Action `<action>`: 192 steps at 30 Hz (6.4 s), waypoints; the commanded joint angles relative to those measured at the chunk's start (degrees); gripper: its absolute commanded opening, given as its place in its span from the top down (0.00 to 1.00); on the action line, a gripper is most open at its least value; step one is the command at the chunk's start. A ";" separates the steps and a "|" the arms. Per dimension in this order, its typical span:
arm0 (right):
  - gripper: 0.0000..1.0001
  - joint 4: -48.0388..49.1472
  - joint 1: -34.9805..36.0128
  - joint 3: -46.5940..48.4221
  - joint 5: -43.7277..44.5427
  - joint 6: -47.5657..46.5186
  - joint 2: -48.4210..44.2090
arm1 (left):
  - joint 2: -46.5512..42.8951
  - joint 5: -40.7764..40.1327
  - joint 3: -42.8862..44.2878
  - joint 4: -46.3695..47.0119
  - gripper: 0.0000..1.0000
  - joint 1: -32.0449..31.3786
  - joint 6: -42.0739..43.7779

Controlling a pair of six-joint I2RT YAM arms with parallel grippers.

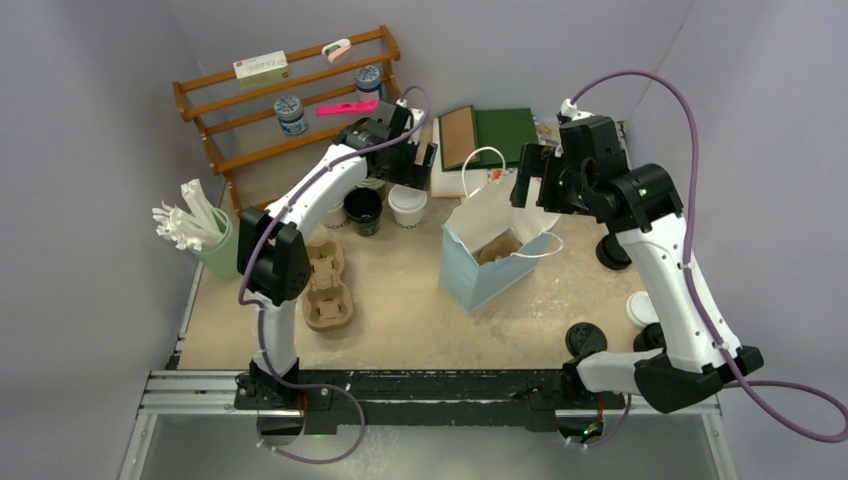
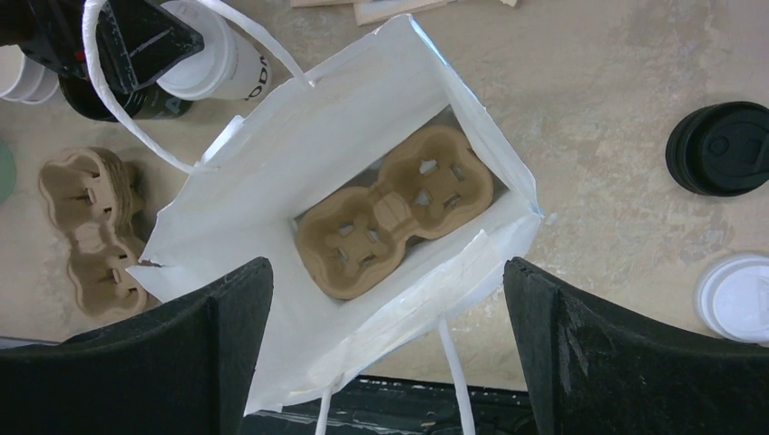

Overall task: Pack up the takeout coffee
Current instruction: Pick up the coffee cup from the center of the board, then place the coffee cup on the cup tray.

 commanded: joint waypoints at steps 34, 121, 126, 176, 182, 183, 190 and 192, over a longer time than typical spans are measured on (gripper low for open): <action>0.01 3.31 -0.19 2.17 -2.26 -5.23 2.58 | 1.10 -3.52 -1.08 0.60 0.05 -1.84 0.03; 0.01 0.76 -0.19 3.61 -1.51 -5.27 3.71 | -1.64 -10.62 -1.62 -1.08 0.30 -3.00 3.32; 0.01 -2.86 -0.56 8.68 3.98 -6.63 6.02 | -5.18 -8.91 -1.07 -1.08 0.33 -3.01 1.65; 0.45 11.65 -6.15 -7.77 -0.01 -7.54 0.30 | -35.57 13.64 -18.78 26.43 0.44 -19.26 -8.45; 0.46 17.20 -6.17 -8.95 1.81 -11.42 2.34 | -32.91 10.70 -17.24 24.16 0.45 -21.14 -4.76; 0.47 18.11 -6.11 -9.15 2.65 -12.14 2.83 | -32.73 10.16 -17.57 24.40 0.46 -21.43 -4.80; 0.58 21.10 -6.14 -10.86 3.35 -16.06 4.55 | -32.82 7.18 -17.60 22.99 0.47 -21.85 -3.07; 0.59 22.11 -6.16 -12.61 2.73 -16.38 4.31 | -32.75 7.45 -17.79 22.60 0.47 -21.85 -2.25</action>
